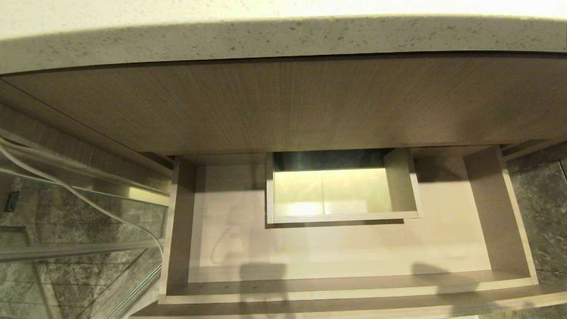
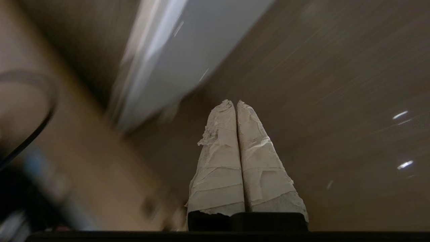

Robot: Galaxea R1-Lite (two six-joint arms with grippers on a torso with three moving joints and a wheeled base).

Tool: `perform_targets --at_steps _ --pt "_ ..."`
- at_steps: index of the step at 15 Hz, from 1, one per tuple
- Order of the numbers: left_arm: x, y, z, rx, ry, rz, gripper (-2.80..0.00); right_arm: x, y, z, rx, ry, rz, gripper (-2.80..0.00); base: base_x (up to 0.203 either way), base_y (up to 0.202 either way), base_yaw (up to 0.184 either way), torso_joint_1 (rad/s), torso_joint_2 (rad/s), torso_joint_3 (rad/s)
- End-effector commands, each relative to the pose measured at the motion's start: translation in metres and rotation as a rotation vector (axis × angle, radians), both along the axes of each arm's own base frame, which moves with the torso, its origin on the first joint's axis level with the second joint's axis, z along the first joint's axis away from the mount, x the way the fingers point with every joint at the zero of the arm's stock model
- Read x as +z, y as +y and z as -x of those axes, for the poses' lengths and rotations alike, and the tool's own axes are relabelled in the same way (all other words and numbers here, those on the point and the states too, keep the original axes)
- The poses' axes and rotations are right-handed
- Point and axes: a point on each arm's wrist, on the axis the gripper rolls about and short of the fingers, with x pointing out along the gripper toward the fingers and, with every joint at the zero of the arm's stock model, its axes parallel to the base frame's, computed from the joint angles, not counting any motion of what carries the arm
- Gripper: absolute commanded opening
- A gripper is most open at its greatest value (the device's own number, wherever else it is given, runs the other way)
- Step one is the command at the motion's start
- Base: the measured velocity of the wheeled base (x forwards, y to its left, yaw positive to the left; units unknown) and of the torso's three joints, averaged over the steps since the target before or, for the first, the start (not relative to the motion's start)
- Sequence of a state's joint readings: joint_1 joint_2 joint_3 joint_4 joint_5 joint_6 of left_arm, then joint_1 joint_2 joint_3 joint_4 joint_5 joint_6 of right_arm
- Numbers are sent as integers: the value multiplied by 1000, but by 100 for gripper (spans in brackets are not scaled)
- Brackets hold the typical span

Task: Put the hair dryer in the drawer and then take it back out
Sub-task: Close the drawer

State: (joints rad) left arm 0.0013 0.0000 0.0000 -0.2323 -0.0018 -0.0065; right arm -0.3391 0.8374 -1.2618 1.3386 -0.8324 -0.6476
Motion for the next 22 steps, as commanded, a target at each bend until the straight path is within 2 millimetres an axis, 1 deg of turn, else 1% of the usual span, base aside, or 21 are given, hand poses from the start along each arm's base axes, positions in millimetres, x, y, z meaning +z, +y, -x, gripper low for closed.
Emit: perform_targets --at_steps 1,4,6,7,8,10,12,14,17,19,20,22 --pt "-11 0 -4 0 38 1 -280 -16 -16 -45 -194 134 -142 -280 0 0 0 0 0 0" --pt "-11 0 -4 0 39 1 -280 -38 -27 -82 -313 198 -300 -280 0 0 0 0 0 0" --pt "-11 0 -4 0 39 1 -280 -47 -34 -104 -378 231 -374 -280 0 0 0 0 0 0" --pt "-11 0 -4 1 38 0 -280 -50 -38 -113 -434 219 -405 -280 0 0 0 0 0 0" --pt "-11 0 -4 1 38 0 -280 -53 -44 -118 -514 192 -430 -280 0 0 0 0 0 0" --pt "-11 0 -4 1 38 0 -280 -61 -57 -124 -641 196 -456 -280 0 0 0 0 0 0" --pt "-11 0 -4 1 39 0 -280 -73 -74 -126 -785 231 -493 -280 0 0 0 0 0 0" --pt "-11 0 -4 0 39 1 -280 -92 -92 -132 -871 224 -521 -280 0 0 0 0 0 0" --pt "-11 0 -4 0 38 1 -280 -110 -107 -146 -867 176 -527 -280 0 0 0 0 0 0" --pt "-11 0 -4 0 38 1 -280 -122 -116 -159 -830 112 -650 -280 0 0 0 0 0 0" --pt "-11 0 -4 1 39 0 -280 -130 -124 -167 -803 78 -722 -280 0 0 0 0 0 0" --pt "-11 0 -4 1 39 0 -280 -146 -139 -174 -747 79 -816 -280 0 0 0 0 0 0"
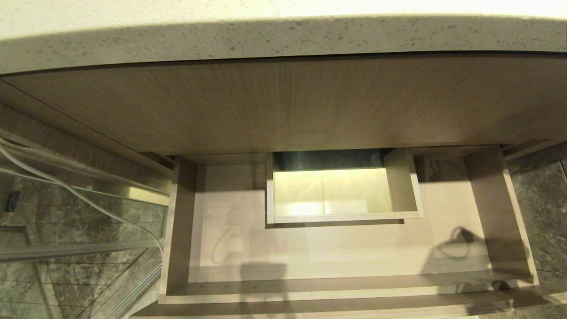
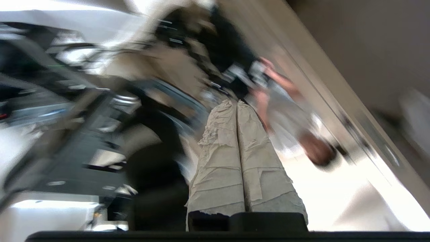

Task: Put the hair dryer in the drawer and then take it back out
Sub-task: Close the drawer

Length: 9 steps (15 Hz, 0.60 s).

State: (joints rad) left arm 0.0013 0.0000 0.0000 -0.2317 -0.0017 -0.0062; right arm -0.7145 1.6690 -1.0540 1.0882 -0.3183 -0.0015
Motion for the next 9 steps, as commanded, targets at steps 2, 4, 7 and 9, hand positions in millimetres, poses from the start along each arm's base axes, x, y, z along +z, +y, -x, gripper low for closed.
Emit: perform_targets --at_steps 2,4,7,9 --pt "-11 0 -4 0 37 0 -280 -31 -24 -8 78 -30 -175 -280 0 0 0 0 0 0" --pt "-11 0 -4 0 37 0 -280 -45 -34 -10 118 -53 -259 -280 0 0 0 0 0 0" --pt "-11 0 -4 0 37 1 -280 -61 -46 -19 188 -87 -262 -280 0 0 0 0 0 0" --pt "-11 0 -4 0 39 0 -280 -68 -51 -23 295 -90 -268 -280 0 0 0 0 0 0"
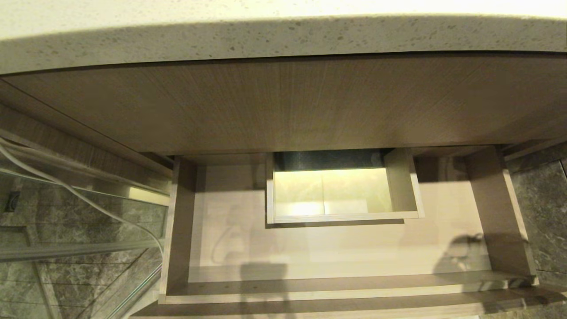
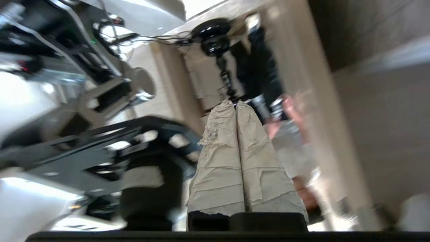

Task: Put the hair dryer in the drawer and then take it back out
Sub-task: Close the drawer

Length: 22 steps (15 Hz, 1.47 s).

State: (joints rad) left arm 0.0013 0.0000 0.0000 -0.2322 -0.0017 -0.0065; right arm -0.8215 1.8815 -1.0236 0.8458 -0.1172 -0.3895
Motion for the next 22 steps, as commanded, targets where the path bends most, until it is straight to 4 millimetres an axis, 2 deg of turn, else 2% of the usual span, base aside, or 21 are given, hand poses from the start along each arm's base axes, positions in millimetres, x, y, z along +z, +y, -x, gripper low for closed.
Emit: perform_targets --at_steps 1,4,8,22 --pt "-11 0 -4 0 38 1 -280 -16 -10 -8 93 -5 -8 -280 0 0 0 0 0 0" --pt "-11 0 -4 0 38 0 -280 -33 -26 -22 189 -64 52 -280 0 0 0 0 0 0" --pt "-11 0 -4 0 38 1 -280 -47 -35 -31 246 -90 82 -280 0 0 0 0 0 0" --pt "-11 0 -4 0 38 1 -280 -84 -52 -50 364 -122 121 -280 0 0 0 0 0 0"
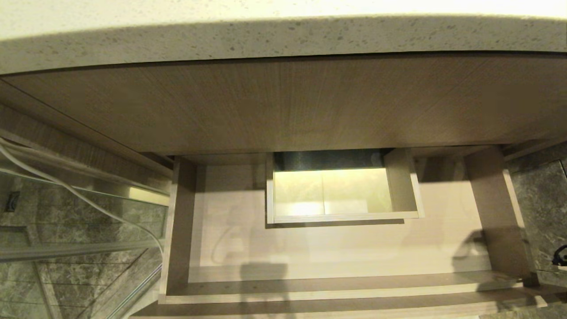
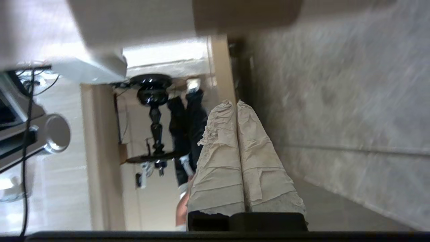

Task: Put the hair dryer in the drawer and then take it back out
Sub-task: Close the drawer

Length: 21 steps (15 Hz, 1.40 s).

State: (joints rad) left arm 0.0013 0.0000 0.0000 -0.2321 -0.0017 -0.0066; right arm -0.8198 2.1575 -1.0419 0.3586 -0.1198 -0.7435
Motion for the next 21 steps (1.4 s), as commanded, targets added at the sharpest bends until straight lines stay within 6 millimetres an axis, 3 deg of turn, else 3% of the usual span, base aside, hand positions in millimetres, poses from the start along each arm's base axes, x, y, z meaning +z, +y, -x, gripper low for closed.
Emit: perform_targets --at_steps 1,8,21 --pt "-11 0 -4 1 37 0 -280 -8 1 -4 22 6 -7 -280 0 0 0 0 0 0" --pt "-11 0 -4 1 37 0 -280 -14 5 -17 63 -42 -3 -280 0 0 0 0 0 0" --pt "-11 0 -4 0 37 1 -280 8 -3 -29 129 -205 43 -280 0 0 0 0 0 0"
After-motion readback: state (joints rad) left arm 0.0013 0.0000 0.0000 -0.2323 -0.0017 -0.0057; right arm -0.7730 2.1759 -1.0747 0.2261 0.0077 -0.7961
